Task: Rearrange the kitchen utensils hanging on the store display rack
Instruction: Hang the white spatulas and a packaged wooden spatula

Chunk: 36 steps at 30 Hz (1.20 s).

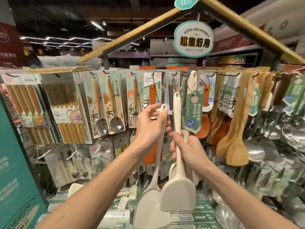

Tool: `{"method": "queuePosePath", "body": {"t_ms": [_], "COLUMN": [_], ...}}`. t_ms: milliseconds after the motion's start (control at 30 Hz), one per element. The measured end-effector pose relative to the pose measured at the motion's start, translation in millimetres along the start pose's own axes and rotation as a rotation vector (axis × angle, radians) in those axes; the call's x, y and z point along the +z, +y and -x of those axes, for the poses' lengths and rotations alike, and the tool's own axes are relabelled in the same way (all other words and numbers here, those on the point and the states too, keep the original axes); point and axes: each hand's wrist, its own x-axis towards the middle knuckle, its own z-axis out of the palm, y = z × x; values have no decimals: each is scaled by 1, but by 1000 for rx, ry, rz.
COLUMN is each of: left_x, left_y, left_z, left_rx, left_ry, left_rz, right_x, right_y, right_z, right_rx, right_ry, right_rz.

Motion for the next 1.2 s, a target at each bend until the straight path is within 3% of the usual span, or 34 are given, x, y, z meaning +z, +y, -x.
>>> {"method": "queuePosePath", "body": {"t_ms": [233, 400, 600, 867, 1200], "left_x": [26, 46, 83, 179, 258], "left_y": [-8, -11, -8, 4, 3], "left_z": [-6, -9, -14, -32, -55], "left_rx": [118, 83, 48, 122, 154], "left_ry": [4, 38, 76, -63, -10], "left_rz": [-141, -197, -107, -53, -12], "right_x": [-36, -71, -117, -171, -220], "right_y": [-2, -2, -5, -22, -34], "right_z": [7, 3, 3, 3, 1], "right_rx": [15, 2, -4, -90, -105], "right_ry": [99, 248, 326, 338, 300], "right_rz": [-116, -27, -120, -136, -172]}}
